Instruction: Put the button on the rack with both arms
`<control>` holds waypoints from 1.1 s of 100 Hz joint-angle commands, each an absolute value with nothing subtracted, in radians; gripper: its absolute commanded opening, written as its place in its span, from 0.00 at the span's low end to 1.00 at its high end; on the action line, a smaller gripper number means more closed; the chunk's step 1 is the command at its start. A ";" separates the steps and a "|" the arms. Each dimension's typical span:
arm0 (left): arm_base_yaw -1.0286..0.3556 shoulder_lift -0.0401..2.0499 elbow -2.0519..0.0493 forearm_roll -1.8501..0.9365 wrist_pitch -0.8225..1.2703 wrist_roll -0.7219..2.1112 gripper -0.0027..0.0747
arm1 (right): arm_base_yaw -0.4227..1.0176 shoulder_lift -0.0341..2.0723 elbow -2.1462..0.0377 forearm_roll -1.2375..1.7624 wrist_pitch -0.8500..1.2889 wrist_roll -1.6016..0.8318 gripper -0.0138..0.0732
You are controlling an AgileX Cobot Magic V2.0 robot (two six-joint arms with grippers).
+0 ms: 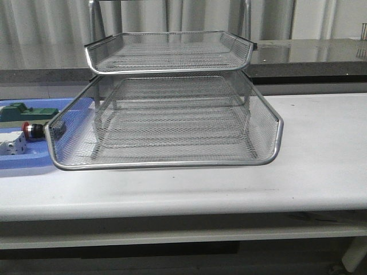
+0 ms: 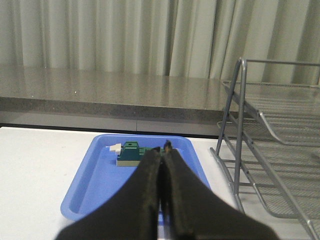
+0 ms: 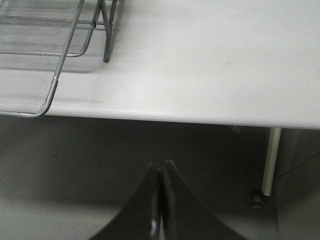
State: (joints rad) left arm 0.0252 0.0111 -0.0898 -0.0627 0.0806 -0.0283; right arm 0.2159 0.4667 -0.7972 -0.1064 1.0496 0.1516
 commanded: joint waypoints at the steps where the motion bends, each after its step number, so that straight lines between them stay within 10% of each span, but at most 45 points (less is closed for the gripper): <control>1: 0.027 0.085 -0.216 -0.075 0.064 -0.039 0.01 | 0.216 0.471 -0.832 -0.123 0.992 0.151 0.08; 110: 0.027 1.406 -1.238 0.005 0.756 0.034 0.01 | 0.216 0.471 -0.832 -0.123 0.992 0.151 0.08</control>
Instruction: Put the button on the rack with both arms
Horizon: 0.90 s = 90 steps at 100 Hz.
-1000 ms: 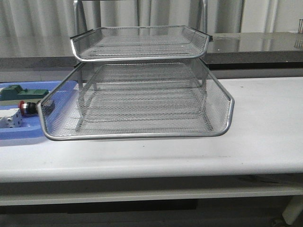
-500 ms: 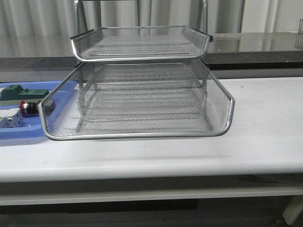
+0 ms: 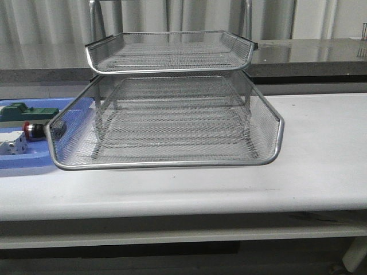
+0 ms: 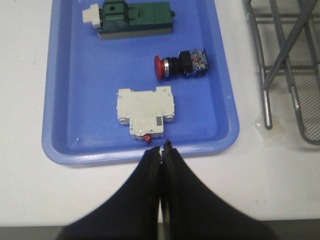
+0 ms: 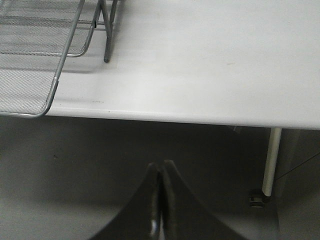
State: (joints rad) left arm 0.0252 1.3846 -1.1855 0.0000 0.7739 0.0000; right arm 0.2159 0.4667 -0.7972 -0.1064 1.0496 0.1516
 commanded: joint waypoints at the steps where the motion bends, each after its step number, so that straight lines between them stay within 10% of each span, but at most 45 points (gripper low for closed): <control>1: 0.027 1.409 -1.238 0.005 0.756 0.036 0.01 | 0.216 0.471 -0.832 -0.123 0.992 0.151 0.08; 39: 0.027 1.463 -1.249 0.005 0.776 0.136 0.03 | 0.216 0.471 -0.830 -0.123 0.992 0.151 0.08; 73: 0.027 1.463 -1.249 0.000 0.814 0.210 0.85 | 0.216 0.471 -0.830 -0.123 0.992 0.151 0.08; 90: 0.027 1.463 -1.249 0.000 0.814 0.210 0.87 | 0.216 0.471 -0.830 -0.123 0.992 0.151 0.08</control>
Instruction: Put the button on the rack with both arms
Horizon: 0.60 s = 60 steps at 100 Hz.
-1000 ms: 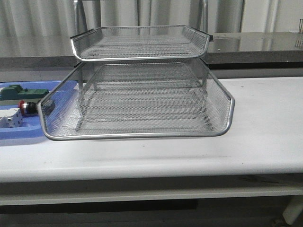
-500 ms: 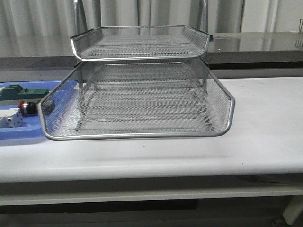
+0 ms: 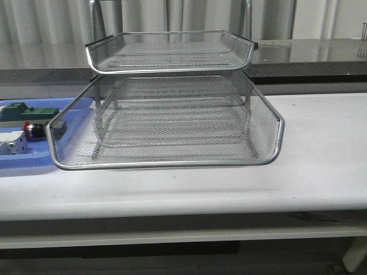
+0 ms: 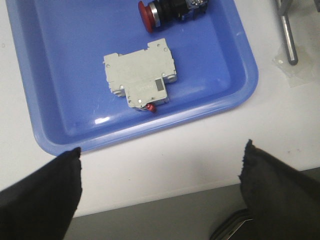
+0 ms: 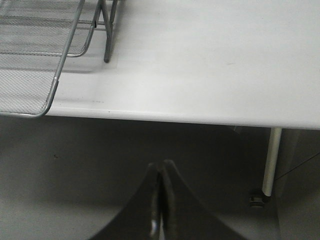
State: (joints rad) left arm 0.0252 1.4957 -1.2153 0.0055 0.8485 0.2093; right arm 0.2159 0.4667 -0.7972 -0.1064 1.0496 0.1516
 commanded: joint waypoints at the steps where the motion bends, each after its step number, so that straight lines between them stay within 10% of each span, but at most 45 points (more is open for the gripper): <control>1: 0.027 1.463 -1.249 0.000 0.814 0.210 0.87 | 0.216 0.471 -0.830 -0.123 0.992 0.151 0.08; 60: 0.013 1.602 -1.395 -0.024 0.690 0.499 0.84 | 0.216 0.471 -0.830 -0.123 0.992 0.151 0.08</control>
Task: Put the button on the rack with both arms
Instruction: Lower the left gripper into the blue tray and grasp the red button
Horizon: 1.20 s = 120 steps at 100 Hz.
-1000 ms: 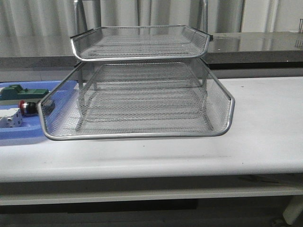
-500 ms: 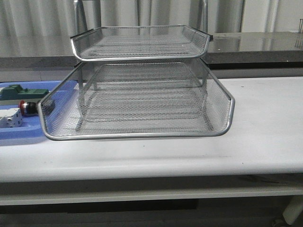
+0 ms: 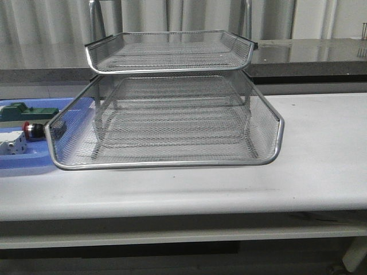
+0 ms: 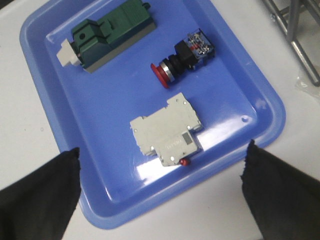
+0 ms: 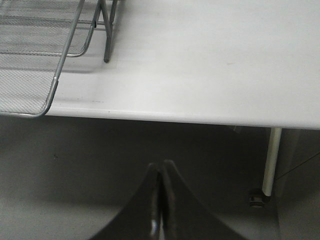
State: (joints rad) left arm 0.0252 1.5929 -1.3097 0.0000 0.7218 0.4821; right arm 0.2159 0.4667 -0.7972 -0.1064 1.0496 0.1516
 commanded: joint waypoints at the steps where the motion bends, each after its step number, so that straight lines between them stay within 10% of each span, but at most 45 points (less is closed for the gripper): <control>1: 0.012 1.607 -1.401 -0.024 0.694 0.499 0.84 | 0.216 0.471 -0.830 -0.123 0.992 0.151 0.08; 120: -0.091 2.261 -2.050 0.070 0.950 0.672 0.84 | 0.216 0.471 -0.830 -0.123 0.992 0.151 0.08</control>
